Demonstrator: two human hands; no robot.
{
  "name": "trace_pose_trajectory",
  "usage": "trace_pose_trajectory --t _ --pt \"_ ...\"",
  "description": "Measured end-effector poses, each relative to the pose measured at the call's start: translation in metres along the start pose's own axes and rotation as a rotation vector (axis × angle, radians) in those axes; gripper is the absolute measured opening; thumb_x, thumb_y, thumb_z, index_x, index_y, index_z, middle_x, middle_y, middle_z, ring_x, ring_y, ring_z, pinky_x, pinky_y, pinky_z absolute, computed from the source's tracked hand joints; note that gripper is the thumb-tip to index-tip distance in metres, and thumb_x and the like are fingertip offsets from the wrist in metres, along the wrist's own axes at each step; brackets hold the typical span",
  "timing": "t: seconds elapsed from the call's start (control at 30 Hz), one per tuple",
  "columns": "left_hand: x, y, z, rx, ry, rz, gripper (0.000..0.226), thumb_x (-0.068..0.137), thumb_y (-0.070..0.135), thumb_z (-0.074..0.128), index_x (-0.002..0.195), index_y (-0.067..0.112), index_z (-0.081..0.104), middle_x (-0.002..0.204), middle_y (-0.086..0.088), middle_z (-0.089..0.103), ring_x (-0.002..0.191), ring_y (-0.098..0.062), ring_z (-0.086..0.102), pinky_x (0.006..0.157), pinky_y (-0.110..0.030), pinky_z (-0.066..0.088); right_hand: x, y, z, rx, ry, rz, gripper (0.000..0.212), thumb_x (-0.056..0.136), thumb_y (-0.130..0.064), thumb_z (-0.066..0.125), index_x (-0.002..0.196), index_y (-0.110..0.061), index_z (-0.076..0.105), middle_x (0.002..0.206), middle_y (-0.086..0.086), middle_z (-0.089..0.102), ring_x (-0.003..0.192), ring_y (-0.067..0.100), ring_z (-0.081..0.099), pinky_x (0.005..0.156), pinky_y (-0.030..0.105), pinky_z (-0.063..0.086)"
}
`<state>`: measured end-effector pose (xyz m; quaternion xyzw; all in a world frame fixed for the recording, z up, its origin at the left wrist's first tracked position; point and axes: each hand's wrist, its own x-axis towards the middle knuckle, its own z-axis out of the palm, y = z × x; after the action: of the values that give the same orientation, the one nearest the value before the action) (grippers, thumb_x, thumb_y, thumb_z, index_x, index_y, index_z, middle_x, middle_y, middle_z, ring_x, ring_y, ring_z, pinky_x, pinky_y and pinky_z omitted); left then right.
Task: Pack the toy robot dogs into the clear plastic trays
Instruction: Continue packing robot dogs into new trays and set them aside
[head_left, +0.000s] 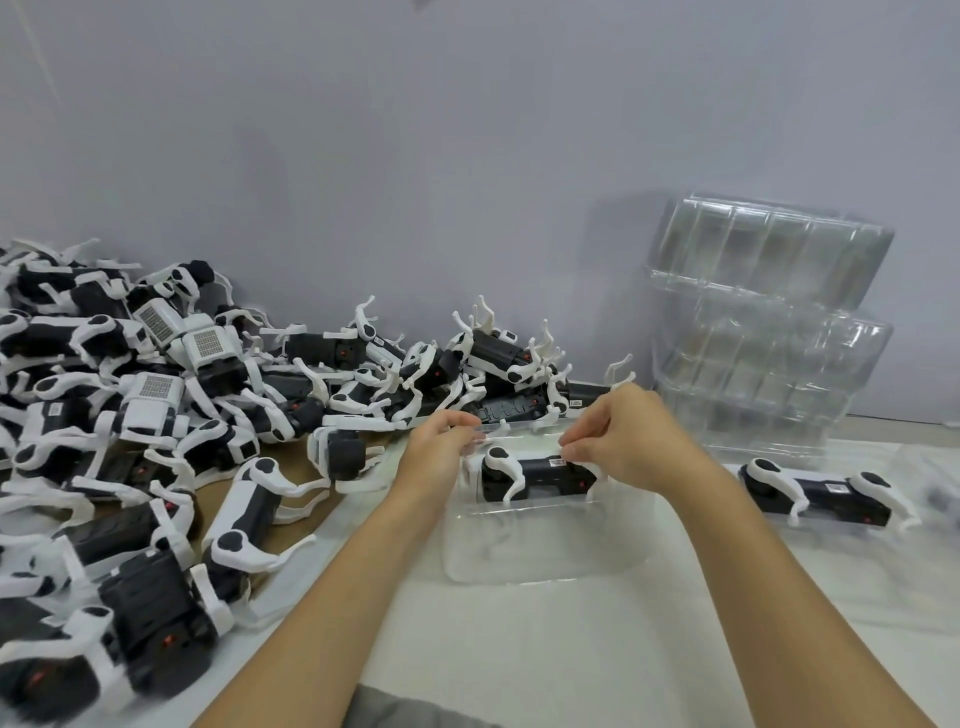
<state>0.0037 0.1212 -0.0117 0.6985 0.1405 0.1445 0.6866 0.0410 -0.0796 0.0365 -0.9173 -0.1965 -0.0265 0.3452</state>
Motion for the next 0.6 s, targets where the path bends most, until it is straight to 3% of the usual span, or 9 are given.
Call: trace_pose_trajectory --t 0.13,0.23,0.3,0.4,0.6 --pt "-0.001 0.001 0.0 0.018 0.002 0.0 0.02 0.093 0.003 0.054 0.086 0.017 0.066 0.099 -0.013 0.071 0.099 -0.025 0.065 0.104 -0.042 0.044 -0.001 -0.003 -0.003 -0.062 -0.032 -0.023 0.015 0.078 -0.024 0.083 0.071 -0.034 0.074 0.074 -0.015 0.068 0.078 0.001 0.06 0.077 0.025 0.05" --pt "-0.001 0.002 0.0 0.018 0.01 -0.003 0.02 0.091 0.003 0.055 0.085 0.018 0.066 0.102 -0.016 0.071 0.102 -0.027 0.065 0.105 -0.044 0.044 0.0 -0.014 0.003 -0.055 0.02 -0.153 0.007 0.081 -0.032 0.077 0.081 -0.038 0.075 0.079 -0.018 0.066 0.077 -0.003 0.055 0.066 0.017 0.042" --pt "-0.002 0.002 0.001 0.015 0.005 0.003 0.018 0.09 0.002 0.056 0.085 0.017 0.066 0.1 -0.016 0.069 0.099 -0.027 0.064 0.103 -0.044 0.044 -0.001 -0.028 0.014 0.018 0.013 -0.244 0.007 0.081 -0.037 0.077 0.077 -0.041 0.073 0.076 -0.021 0.068 0.077 -0.004 0.058 0.062 0.009 0.041" --pt "-0.004 0.003 0.0 0.023 -0.01 0.01 0.016 0.088 0.002 0.057 0.087 0.015 0.067 0.099 -0.016 0.067 0.093 -0.025 0.061 0.099 -0.046 0.046 -0.001 -0.041 0.038 0.025 -0.071 -0.295 0.007 0.079 -0.029 0.079 0.077 -0.036 0.077 0.075 -0.02 0.068 0.072 -0.005 0.061 0.057 0.008 0.042" --pt "-0.006 0.006 0.001 0.01 -0.01 0.014 0.017 0.087 0.0 0.058 0.085 0.016 0.065 0.107 -0.019 0.066 0.094 -0.023 0.062 0.098 -0.041 0.047 0.0 -0.039 0.05 0.029 -0.01 -0.264 0.015 0.079 -0.016 0.08 0.073 -0.031 0.078 0.066 -0.018 0.054 0.068 -0.013 0.053 0.057 0.003 0.039"
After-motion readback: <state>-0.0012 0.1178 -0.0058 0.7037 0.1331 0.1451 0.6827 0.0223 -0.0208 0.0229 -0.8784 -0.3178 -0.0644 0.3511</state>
